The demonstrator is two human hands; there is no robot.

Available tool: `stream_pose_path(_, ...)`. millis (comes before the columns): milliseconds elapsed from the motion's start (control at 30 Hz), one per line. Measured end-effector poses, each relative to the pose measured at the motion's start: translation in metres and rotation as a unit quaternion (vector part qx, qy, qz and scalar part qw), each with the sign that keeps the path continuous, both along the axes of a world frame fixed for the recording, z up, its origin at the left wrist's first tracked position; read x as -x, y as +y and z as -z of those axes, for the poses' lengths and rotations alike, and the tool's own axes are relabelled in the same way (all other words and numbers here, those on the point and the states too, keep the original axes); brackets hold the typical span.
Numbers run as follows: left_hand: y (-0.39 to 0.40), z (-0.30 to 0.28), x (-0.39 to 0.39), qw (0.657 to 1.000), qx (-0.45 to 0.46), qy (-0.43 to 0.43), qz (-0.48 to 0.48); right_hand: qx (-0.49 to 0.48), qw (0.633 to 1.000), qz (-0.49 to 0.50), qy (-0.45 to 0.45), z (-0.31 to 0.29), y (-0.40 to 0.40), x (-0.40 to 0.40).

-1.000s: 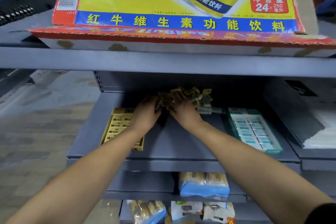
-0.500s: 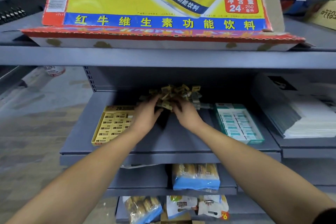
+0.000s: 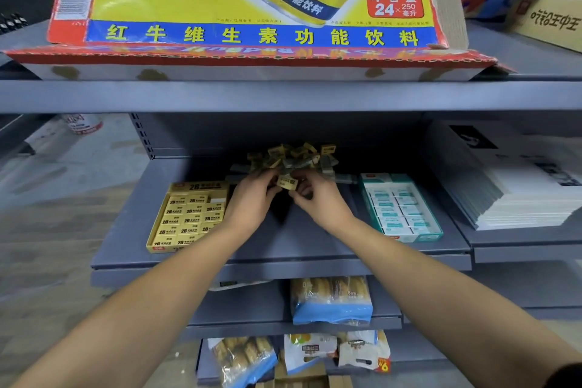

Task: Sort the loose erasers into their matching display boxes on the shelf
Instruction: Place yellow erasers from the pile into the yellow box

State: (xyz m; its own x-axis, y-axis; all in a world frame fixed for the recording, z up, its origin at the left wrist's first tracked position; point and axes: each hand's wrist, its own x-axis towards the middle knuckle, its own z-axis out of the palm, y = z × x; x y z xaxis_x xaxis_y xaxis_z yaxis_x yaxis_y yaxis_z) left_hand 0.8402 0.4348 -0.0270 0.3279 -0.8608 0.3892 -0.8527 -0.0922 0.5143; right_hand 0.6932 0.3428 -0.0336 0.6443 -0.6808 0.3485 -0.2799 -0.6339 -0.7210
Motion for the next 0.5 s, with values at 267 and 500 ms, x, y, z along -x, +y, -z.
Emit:
stream_pose_path(267,0.003,-0.003,-0.001,1.0,0.019,0.004,-0.008,-0.057,0.996,0.042,-0.052,-0.002,0.003,-0.001)
stream_pose_path(500,0.005,-0.006,0.005,1.0,0.017,0.008,0.006,-0.387,0.905,-0.007,-0.177,-0.012,0.006,-0.016)
